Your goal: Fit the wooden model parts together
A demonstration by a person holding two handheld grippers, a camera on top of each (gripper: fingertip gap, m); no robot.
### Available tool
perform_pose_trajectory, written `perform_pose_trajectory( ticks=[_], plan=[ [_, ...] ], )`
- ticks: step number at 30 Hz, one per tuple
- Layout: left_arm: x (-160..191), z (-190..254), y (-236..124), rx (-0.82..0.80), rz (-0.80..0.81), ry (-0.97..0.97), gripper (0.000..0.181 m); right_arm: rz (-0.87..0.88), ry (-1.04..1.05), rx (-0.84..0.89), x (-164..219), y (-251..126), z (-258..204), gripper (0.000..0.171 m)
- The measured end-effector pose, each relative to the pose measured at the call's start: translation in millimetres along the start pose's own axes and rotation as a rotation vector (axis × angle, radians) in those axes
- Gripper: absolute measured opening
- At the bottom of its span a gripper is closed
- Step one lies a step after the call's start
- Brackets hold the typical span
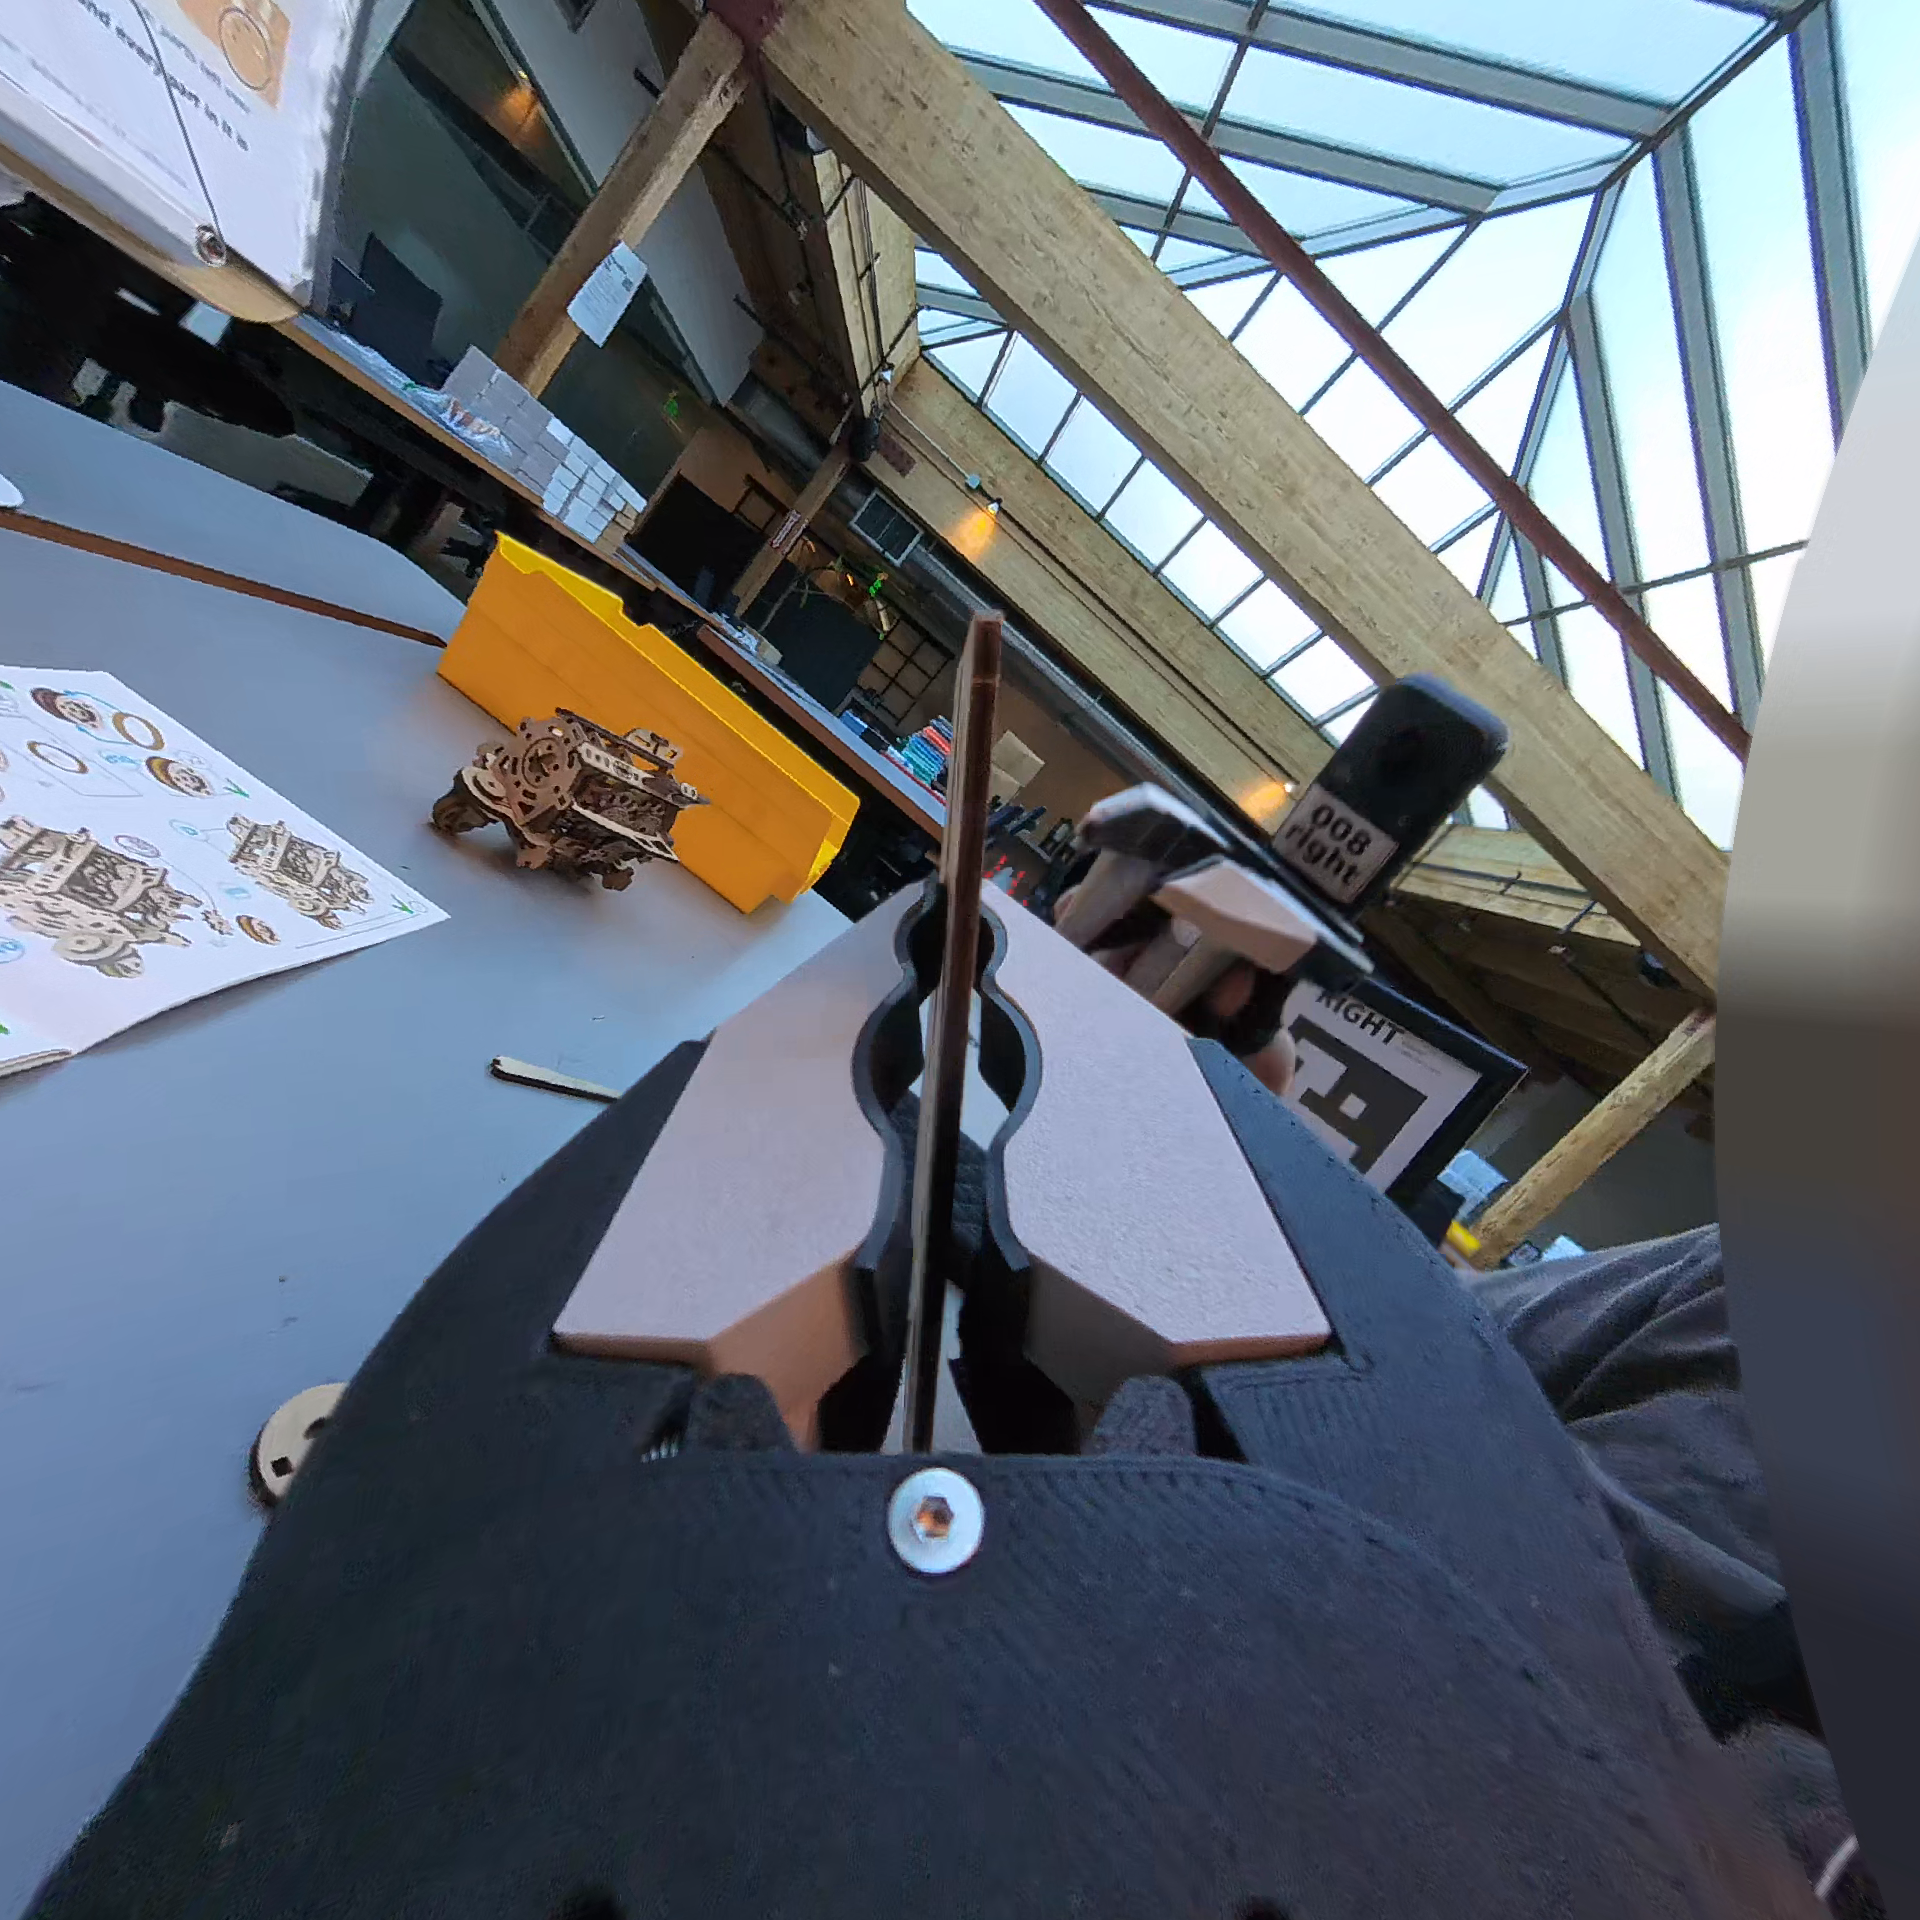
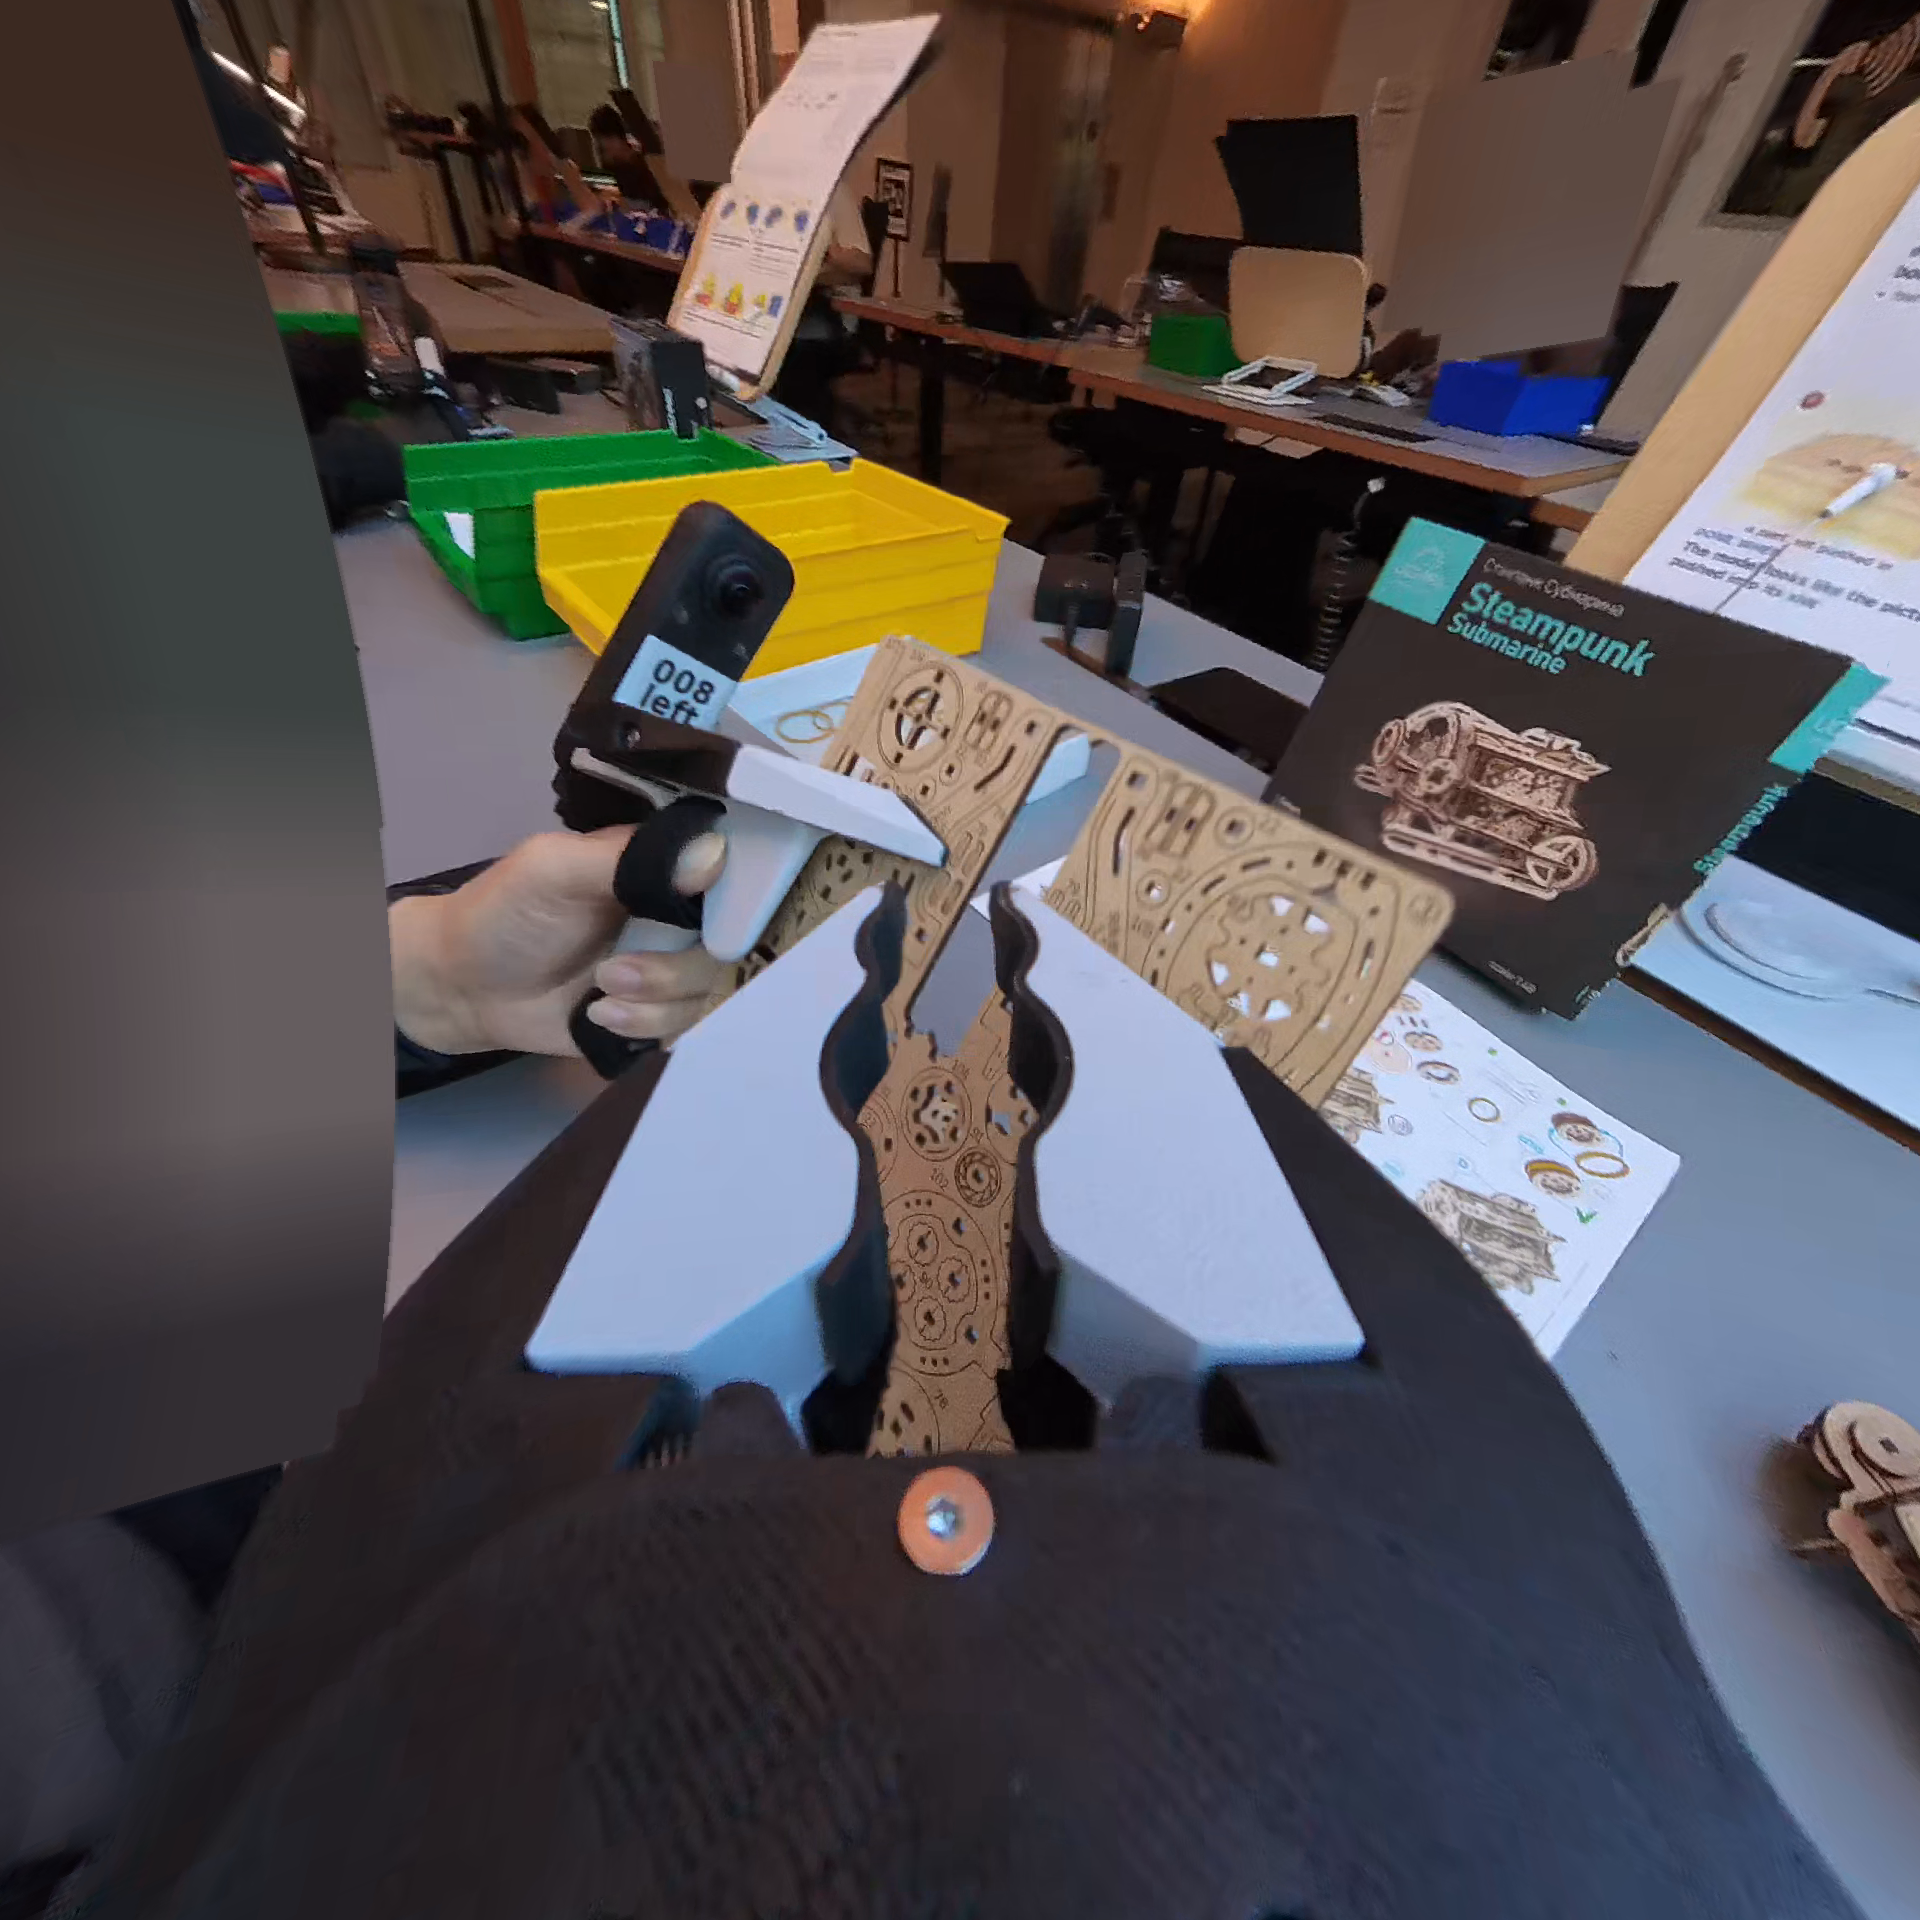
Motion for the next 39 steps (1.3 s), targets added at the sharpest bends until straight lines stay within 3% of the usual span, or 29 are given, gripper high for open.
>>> perform_pose_trajectory(
  ticks=[3,5,9,13,15,18,26,28,33,37,39],
  plan=[
    [5.1,5.3,3.9,0.027,-0.039,0.015,0.0,0.02,0.008,-0.029,-19.1,-21.9,15.0,0.036],
    [7.2,7.6,5.3,0.056,-0.058,-0.002,0.0,0.053,0.091,-0.052,-24.8,-37.8,32.5,0.036],
    [17.3,9.5,10.4,0.095,-0.149,-0.03,0.0,0.051,0.219,-0.276,-22.0,-61.9,27.5,0.036],
    [36.7,11.7,17.8,0.126,-0.286,-0.05,0.0,-0.182,0.139,-0.256,-3.9,-53.1,46.2,0.041],
    [47.9,11.9,21.1,0.115,-0.355,-0.02,0.0,-0.267,0.193,-0.392,-8.7,-38.7,31.2,0.052],
    [56.0,8.8,23.8,0.089,-0.393,0.001,0.0,-0.573,0.237,-0.443,20.6,-13.0,21.3,0.064],
    [57.5,4.5,25.1,0.069,-0.39,-0.004,0.0,-0.851,0.173,-0.442,70.0,12.2,2.5,0.054],
    [57.6,2.4,25.3,0.059,-0.386,-0.01,0.0,-0.888,0.202,-0.482,76.1,12.7,-3.5,0.042],
    [54.2,0.2,24.4,0.045,-0.367,-0.014,0.0,-0.856,0.233,-0.471,77.9,16.0,-2.3,0.024],
    [52.7,-1.2,24.2,0.041,-0.355,-0.025,0.001,-0.804,0.277,-0.48,74.5,16.9,1.1,0.025],
    [54.4,-1.9,24.8,0.037,-0.363,-0.023,0.0,-0.8,0.302,-0.516,73.8,16.3,-3.4,0.034]
  ],
)
Point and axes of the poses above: each gripper's, where its closed fingertips meet, y out along the fingers, x out of its underside, z = x × y across the jaws, the point moved 1 cm from there along -y, back along the fingers, and after that the axes turned 7 degrees about -z, right-handed, at the moved point
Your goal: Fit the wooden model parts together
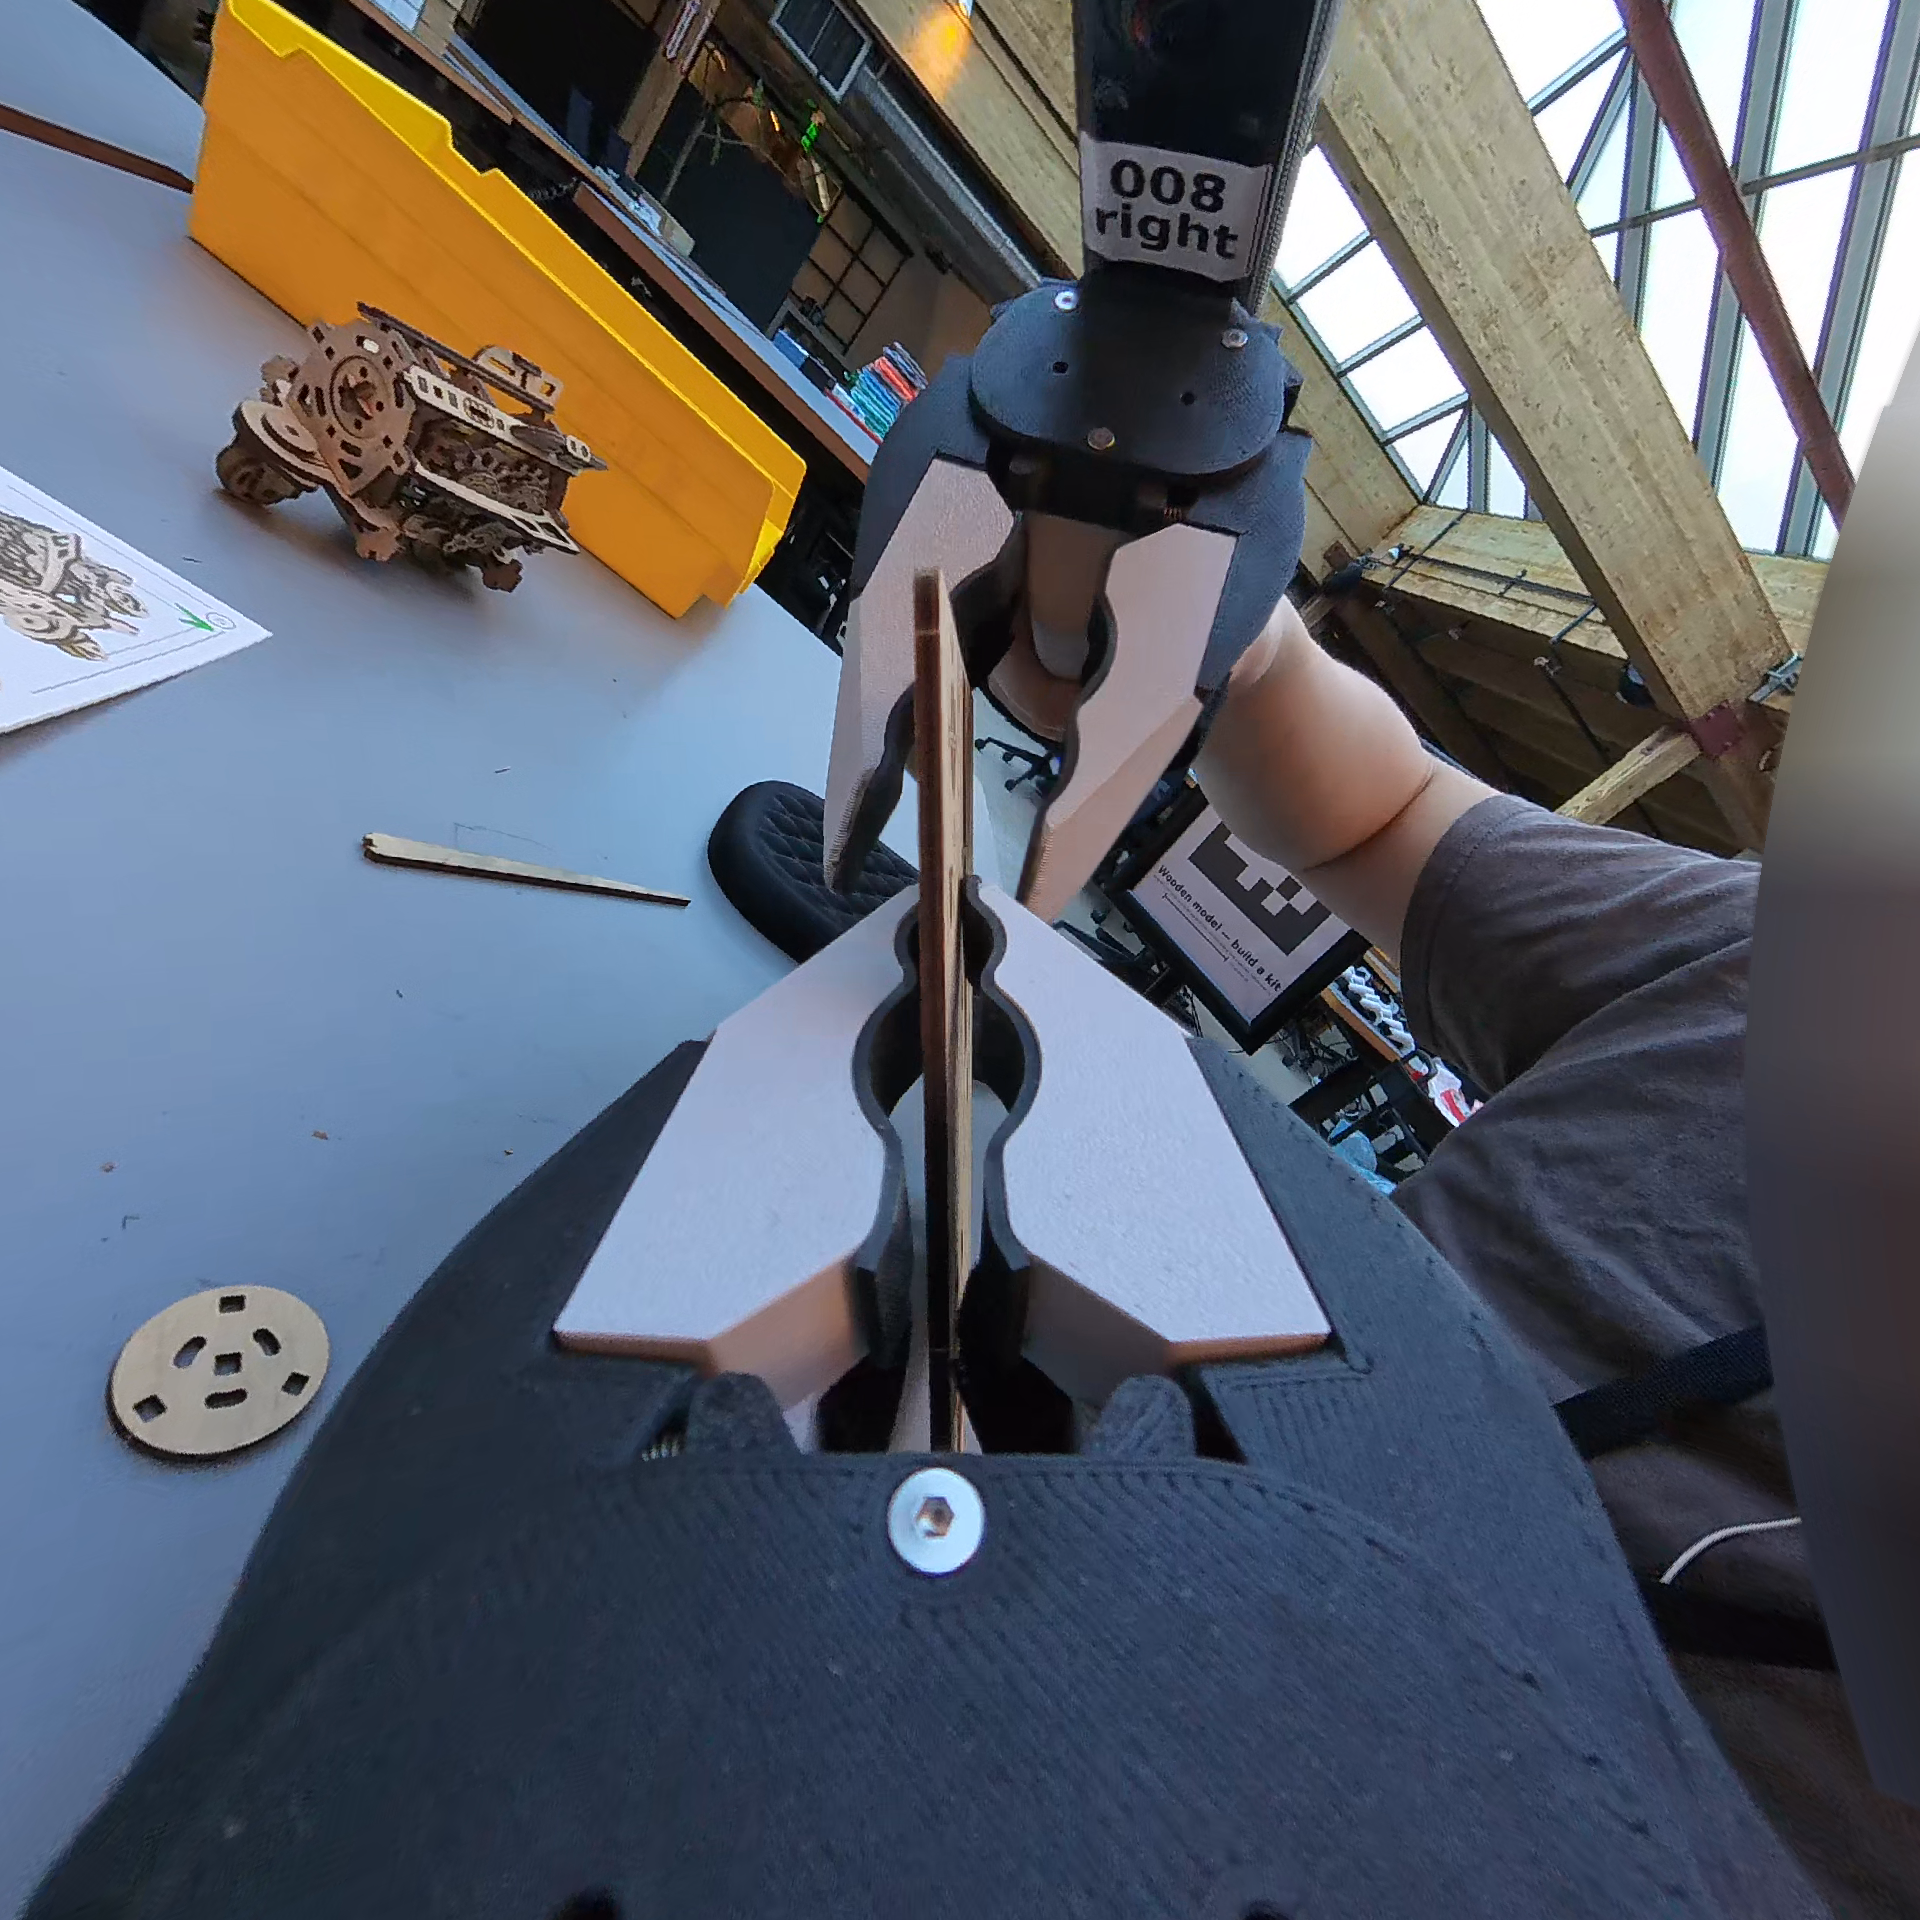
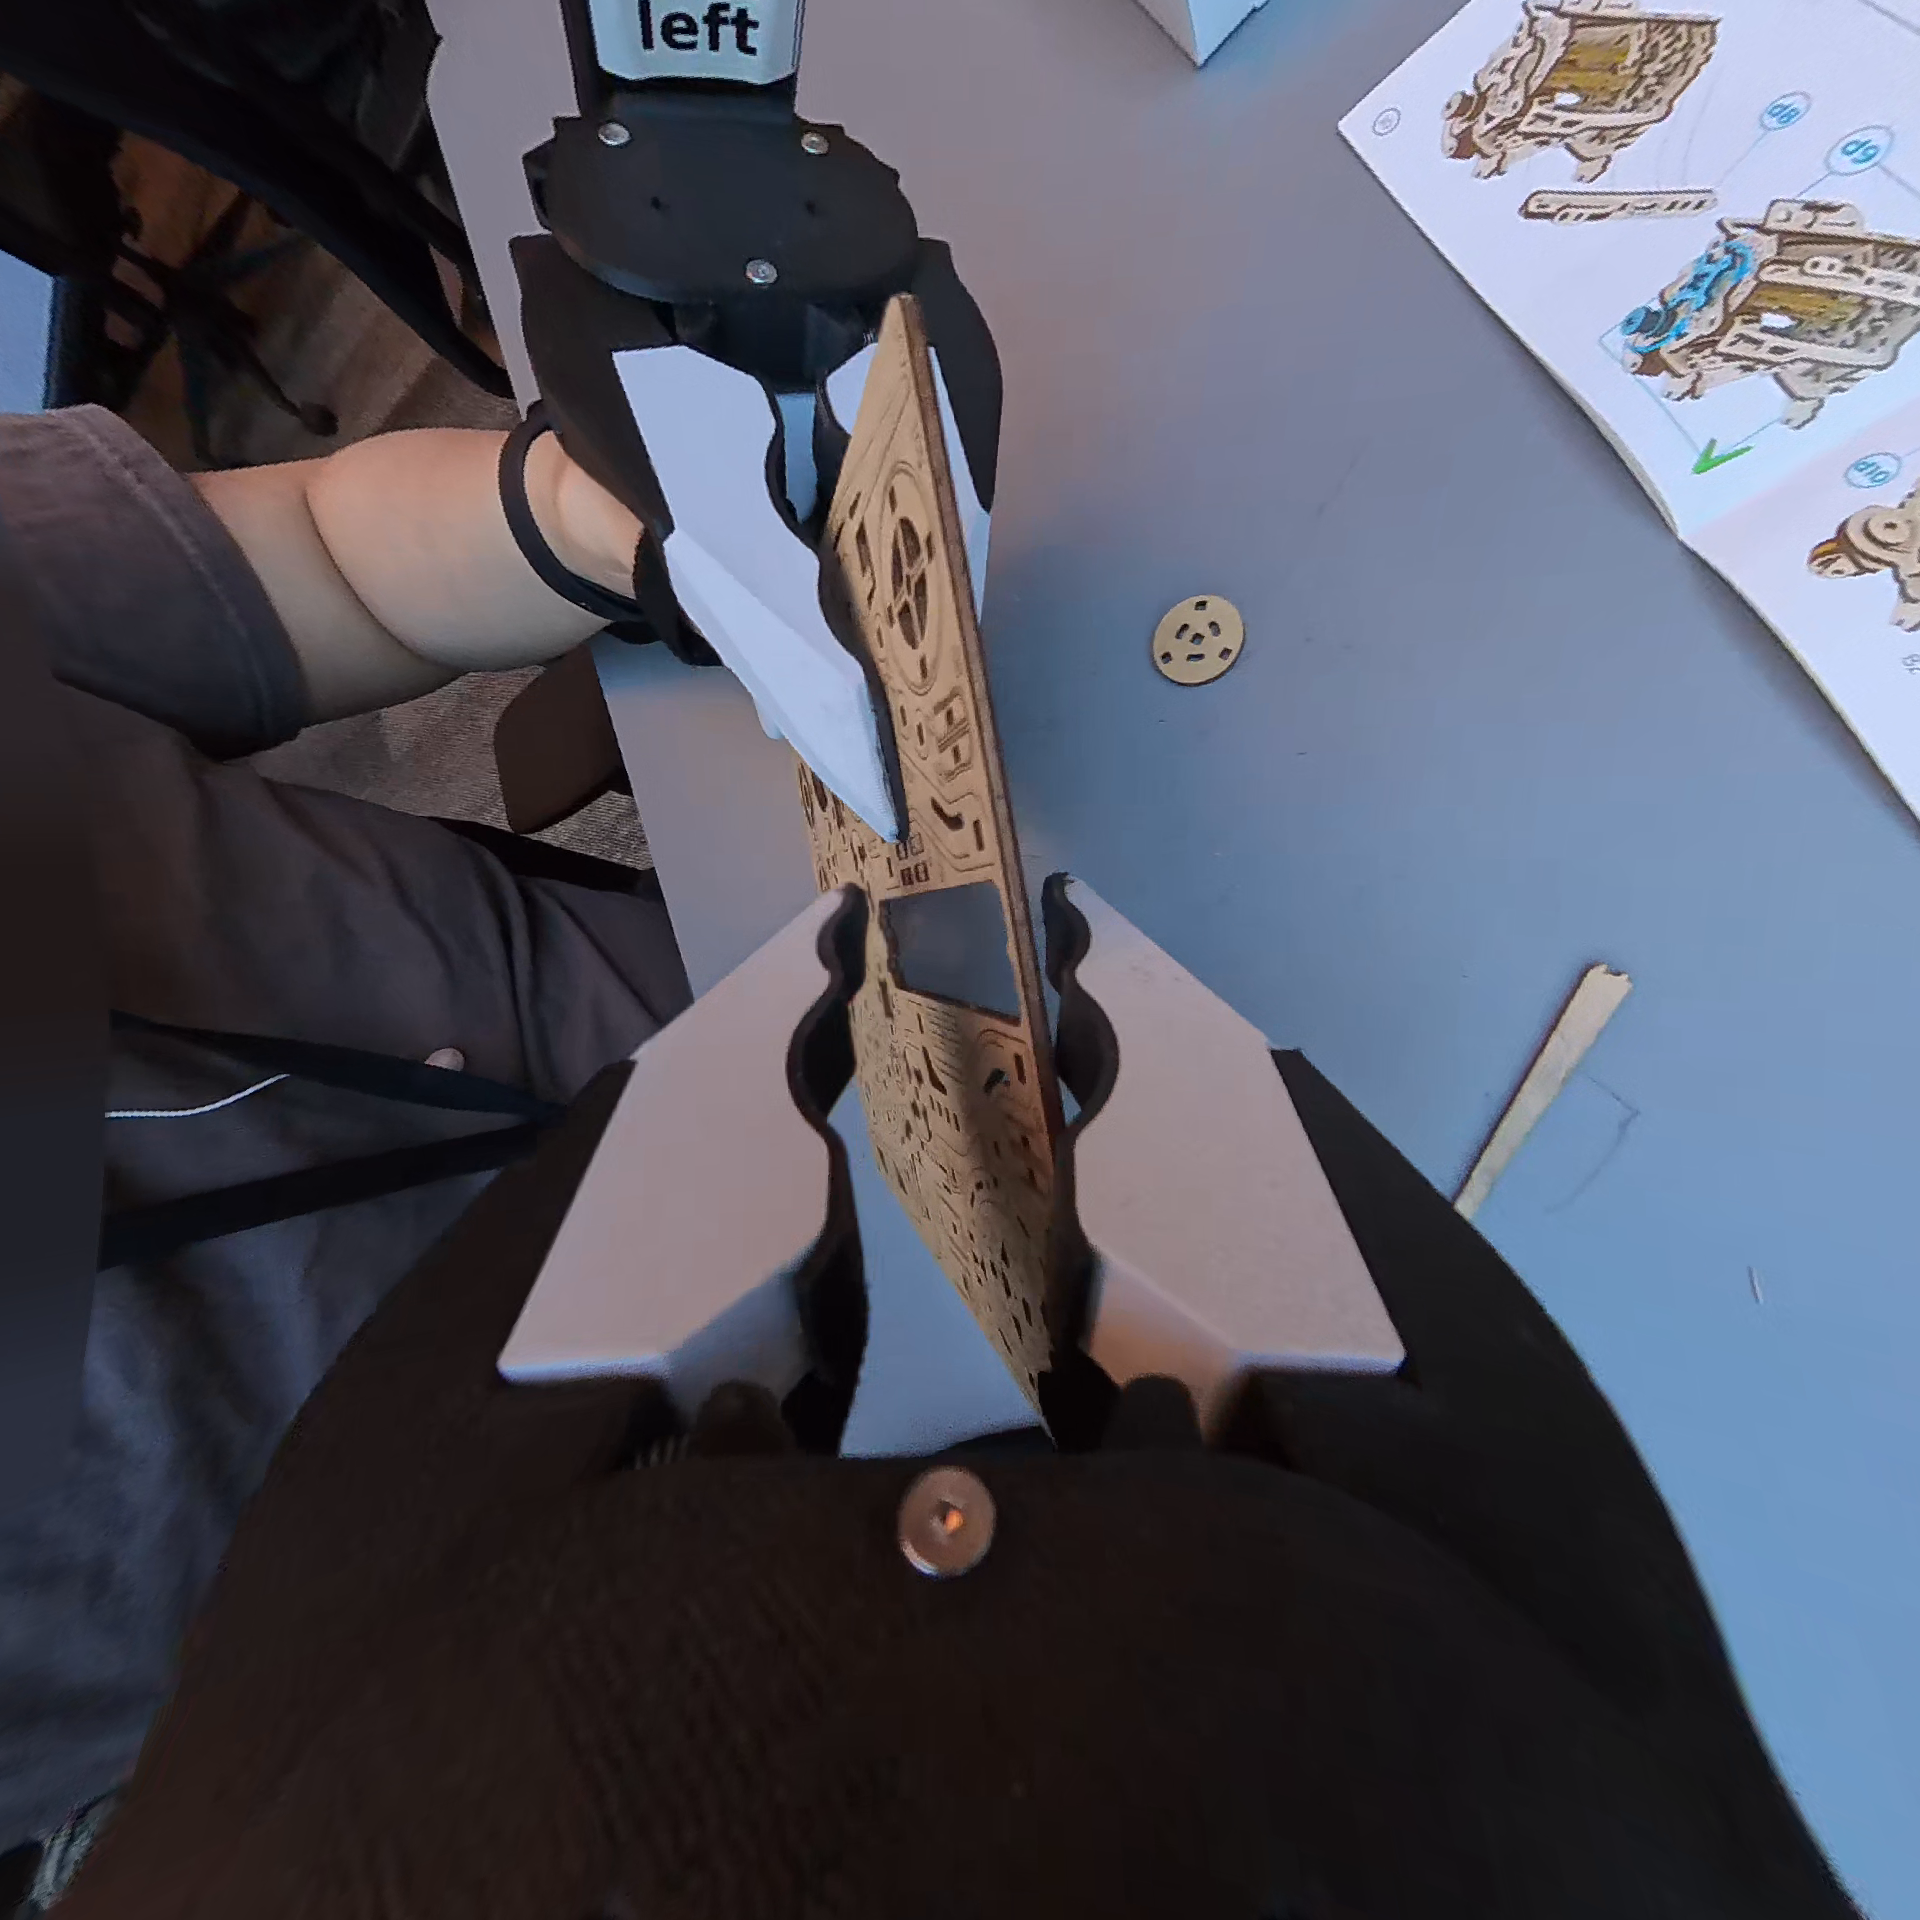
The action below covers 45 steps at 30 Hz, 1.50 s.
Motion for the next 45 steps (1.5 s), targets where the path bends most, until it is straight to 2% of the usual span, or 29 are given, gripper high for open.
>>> perform_pose_trajectory(
  ticks=[4,8,10,12,13,14,15,18,22,25,29,34,45],
  plan=[
    [-0.4,-1.2,-0.5,-0.003,0.005,-0.004,0.0,0.023,0.006,0.037,-4.2,-1.4,6.5,0.029],
    [0.7,-3.1,-1.3,0.011,-0.011,-0.031,0.0,0.094,-0.081,0.068,-13.9,-16.3,3.6,0.041],
    [1.7,-4.7,-1.8,0.02,-0.02,-0.054,0.0,0.187,-0.227,0.174,-23.3,-34.7,4.9,0.047],
    [3.9,-7.1,-2.0,0.032,-0.037,-0.09,0.0,0.309,-0.488,0.342,-31.6,-57.0,-2.8,0.048],
    [5.2,-8.5,-2.0,0.041,-0.046,-0.115,0.0,0.37,-0.634,0.446,-33.4,-67.0,-10.1,0.044],
    [6.2,-9.0,-1.9,0.056,-0.051,-0.141,0.0,0.382,-0.796,0.544,-29.9,-70.6,-19.3,0.032],
    [7.1,-9.4,-1.7,0.071,-0.055,-0.166,0.0,0.36,-0.939,0.646,-24.4,-68.4,-26.3,0.024],
    [13.1,-15.5,0.3,0.068,-0.083,-0.227,0.0,0.191,-1.274,0.855,-1.2,-30.7,-39.7,0.024],
    [18.5,-18.6,2.4,0.073,-0.105,-0.274,0.0,-0.051,-1.559,1.062,13.4,4.9,-33.1,0.021],
    [20.8,-20.0,3.4,0.076,-0.113,-0.291,0.001,-0.206,-1.574,1.086,11.8,9.6,-19.1,0.02],
    [22.6,-21.5,4.3,0.08,-0.12,-0.31,0.001,-0.403,-1.64,1.025,19.6,19.9,-7.8,0.022],
    [25.5,-24.1,5.7,0.075,-0.13,-0.318,0.001,-0.45,-1.643,0.973,22.3,28.0,-2.7,0.012],
    [26.6,-24.3,5.8,0.068,-0.134,-0.313,0.001,-0.468,-1.69,1.002,20.2,31.0,0.6,0.009]
  ],
)
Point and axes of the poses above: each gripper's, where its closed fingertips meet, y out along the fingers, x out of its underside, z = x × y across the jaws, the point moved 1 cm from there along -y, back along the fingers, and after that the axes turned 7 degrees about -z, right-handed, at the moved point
